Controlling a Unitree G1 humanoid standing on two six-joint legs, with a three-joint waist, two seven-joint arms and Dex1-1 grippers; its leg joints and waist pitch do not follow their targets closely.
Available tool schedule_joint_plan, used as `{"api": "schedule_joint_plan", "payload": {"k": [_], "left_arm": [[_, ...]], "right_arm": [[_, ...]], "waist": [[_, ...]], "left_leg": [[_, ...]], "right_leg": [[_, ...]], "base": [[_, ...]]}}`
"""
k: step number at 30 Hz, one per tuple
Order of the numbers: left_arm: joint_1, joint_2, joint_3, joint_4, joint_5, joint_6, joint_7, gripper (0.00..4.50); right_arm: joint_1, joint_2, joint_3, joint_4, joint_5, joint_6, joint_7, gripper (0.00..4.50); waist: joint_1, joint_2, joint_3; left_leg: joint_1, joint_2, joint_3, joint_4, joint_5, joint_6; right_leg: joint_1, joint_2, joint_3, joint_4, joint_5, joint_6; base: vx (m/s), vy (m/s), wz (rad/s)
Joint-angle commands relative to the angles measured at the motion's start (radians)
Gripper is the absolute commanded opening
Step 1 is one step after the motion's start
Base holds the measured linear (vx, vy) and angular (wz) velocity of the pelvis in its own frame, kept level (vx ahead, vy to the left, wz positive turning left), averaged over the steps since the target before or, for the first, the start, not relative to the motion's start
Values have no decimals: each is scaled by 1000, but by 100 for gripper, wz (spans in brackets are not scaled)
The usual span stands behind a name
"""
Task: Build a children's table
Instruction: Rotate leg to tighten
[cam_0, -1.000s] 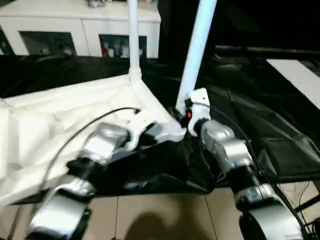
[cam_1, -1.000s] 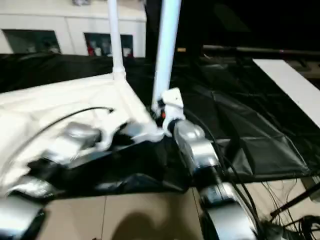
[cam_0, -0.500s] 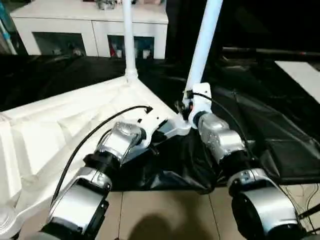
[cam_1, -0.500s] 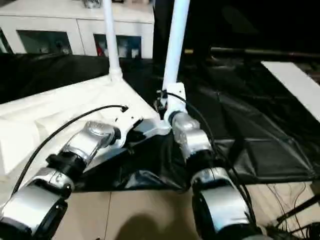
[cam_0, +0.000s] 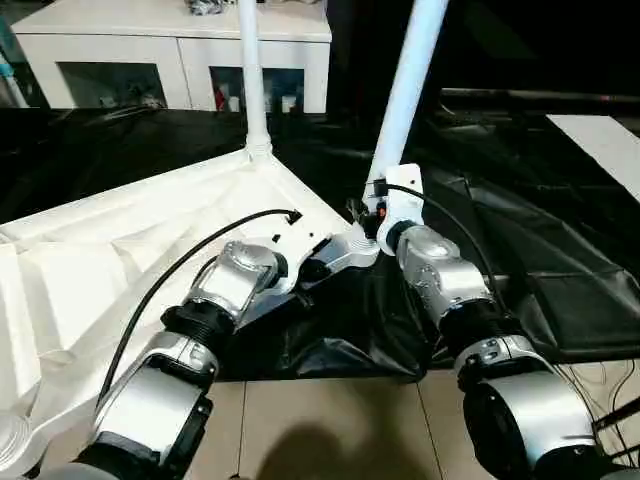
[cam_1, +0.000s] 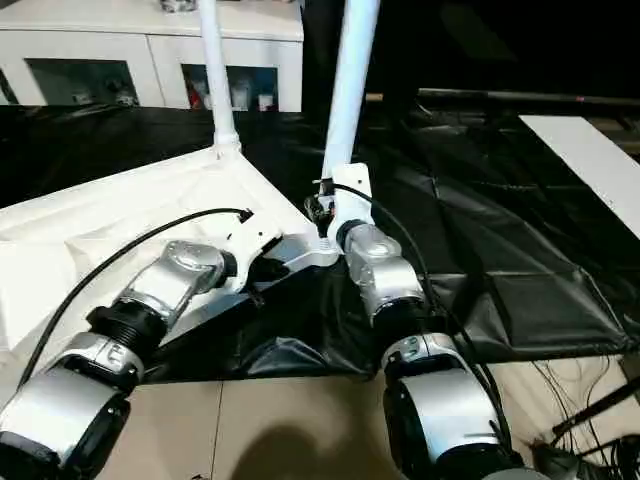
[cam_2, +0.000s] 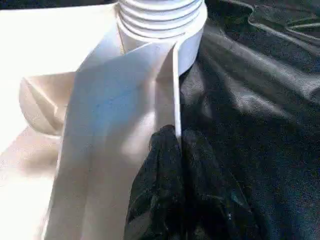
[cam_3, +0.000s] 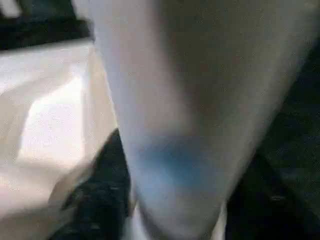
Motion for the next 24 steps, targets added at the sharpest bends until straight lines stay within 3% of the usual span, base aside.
{"api": "schedule_joint_plan", "payload": {"k": [1, 2, 3, 5, 6, 10, 15, 16, 19, 21, 24], "left_arm": [[-14, 18, -16, 21, 29, -22, 1, 0], [-14, 20, -17, 22, 29, -26, -3, 0], [-14, 26, -20, 16, 28, -35, -20, 0], [-14, 34, -21, 8, 25, -42, -36, 0], [-14, 36, -21, 7, 25, -44, -39, 0], [-7, 61, -39, -23, 23, -77, -103, 0], [-8, 72, -40, -26, 20, -86, -118, 0], [-9, 73, -40, -24, 19, -88, -119, 0], [-10, 75, -40, -21, 19, -99, -125, 0], [-9, 76, -40, -23, 19, -102, -131, 0], [-9, 78, -41, -24, 20, -104, -135, 0]], "right_arm": [[32, 21, 13, 36, 25, 35, 59, 280], [31, 19, 11, 30, 27, 33, 68, 294], [33, 14, 14, 11, 29, 34, 86, 299], [38, 6, 23, -21, 31, 36, 119, 310], [39, 4, 26, -28, 30, 36, 127, 337], [50, -21, 28, -85, 31, 52, 178, 368], [56, -37, 25, -94, 24, 25, 184, 405], [57, -39, 23, -94, 26, 21, 188, 364], [66, -39, 10, -103, 37, 19, 198, 360], [70, -38, 7, -112, 37, 27, 204, 326], [72, -38, 8, -115, 36, 28, 208, 314]], "waist": [[-5, 13, -39], [-5, 9, -44], [-6, 11, -43], [-10, 9, -47], [-12, 11, -45], [-14, 14, -48], [-12, 17, -52], [-12, 17, -53], [-10, 17, -56], [-10, 18, -56], [-10, 14, -56]], "left_leg": [[2, 38, -11, -79, -331, -25], [-1, 39, -6, -73, -264, -14], [-2, 37, 1, -68, -232, 2], [-13, 34, 3, -63, -160, 17], [-10, 35, 6, -61, -144, 26], [-8, 37, 12, -58, -149, 33], [-4, 37, 18, -50, -100, 42], [-3, 37, 19, -48, -90, 47], [-5, 38, 18, -45, -72, 56], [-3, 38, 19, -44, -77, 60], [-6, 36, 19, -42, -73, 66]], "right_leg": [[12, -59, 48, -102, -304, -147], [16, -55, 47, -91, -202, -169], [15, -54, 46, -87, -153, -190], [25, -53, 43, -77, -72, -209], [23, -52, 42, -75, -33, -223], [26, -50, 42, -70, 2, -244], [27, -49, 43, -59, 103, -270], [28, -48, 42, -58, 121, -275], [31, -49, 42, -53, 156, -282], [30, -48, 41, -52, 163, -288], [32, -49, 41, -51, 167, -289]], "base": [[0, 0, 0], [0, 0, 0], [0, 0, 0], [0, 0, 0], [0, 0, 0], [0, 0, 0], [0, 0, 0], [0, 0, 0], [0, 0, 0], [0, 0, 0], [0, 0, 0]]}}
